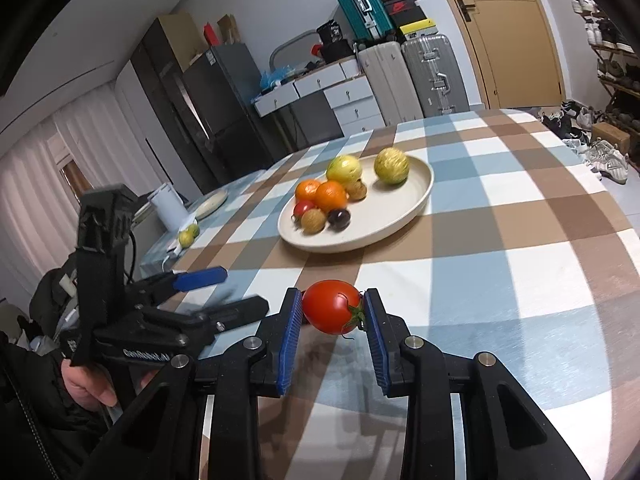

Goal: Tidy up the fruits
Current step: 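Grasp the red tomato with the right gripper while the left gripper approaches the dark plum, then grasp the dark plum with the left gripper while the right gripper holds the tomato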

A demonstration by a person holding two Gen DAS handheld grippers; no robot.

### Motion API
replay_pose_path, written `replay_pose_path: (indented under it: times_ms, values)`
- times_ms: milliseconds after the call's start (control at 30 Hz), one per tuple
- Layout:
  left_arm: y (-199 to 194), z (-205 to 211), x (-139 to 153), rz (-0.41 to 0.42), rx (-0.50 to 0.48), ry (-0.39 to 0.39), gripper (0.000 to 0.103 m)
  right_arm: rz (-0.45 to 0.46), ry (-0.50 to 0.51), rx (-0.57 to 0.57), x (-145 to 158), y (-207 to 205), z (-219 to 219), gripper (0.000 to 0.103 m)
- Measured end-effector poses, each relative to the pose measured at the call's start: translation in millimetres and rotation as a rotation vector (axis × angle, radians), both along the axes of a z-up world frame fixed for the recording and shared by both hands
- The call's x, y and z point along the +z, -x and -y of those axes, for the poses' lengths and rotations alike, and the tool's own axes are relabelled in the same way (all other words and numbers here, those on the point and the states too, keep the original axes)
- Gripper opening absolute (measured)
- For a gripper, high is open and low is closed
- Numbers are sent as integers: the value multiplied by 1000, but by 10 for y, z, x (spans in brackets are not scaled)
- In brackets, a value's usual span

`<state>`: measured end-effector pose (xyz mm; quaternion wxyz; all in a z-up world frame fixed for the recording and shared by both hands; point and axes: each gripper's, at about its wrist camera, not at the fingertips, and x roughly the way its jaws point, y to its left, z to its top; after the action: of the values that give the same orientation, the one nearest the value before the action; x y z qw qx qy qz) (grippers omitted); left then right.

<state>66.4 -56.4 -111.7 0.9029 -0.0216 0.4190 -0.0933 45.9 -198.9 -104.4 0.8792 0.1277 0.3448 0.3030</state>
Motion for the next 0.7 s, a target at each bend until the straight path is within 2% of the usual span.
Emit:
replay_pose_path:
  times_ms: [233,367,433,500,700]
  values:
    - [-146,184,-73,-22,-34,-39,102,8,-31,-12,-8,-42,152,32]
    - [-160,238,-83,-23,-68,-23,99,5,-48,-5,-22,-49,179,32]
    - [-166,257,-83,-24,-81,-22,93,6,-55,1,-24,-55,183,32]
    - [-171,259,-83,-30,-90,-7,80,9,-59,8,-23,-56,183,32]
    - [-207,217,-109,-50,-98,34,54,6,-68,7,-29,-56,198,32]
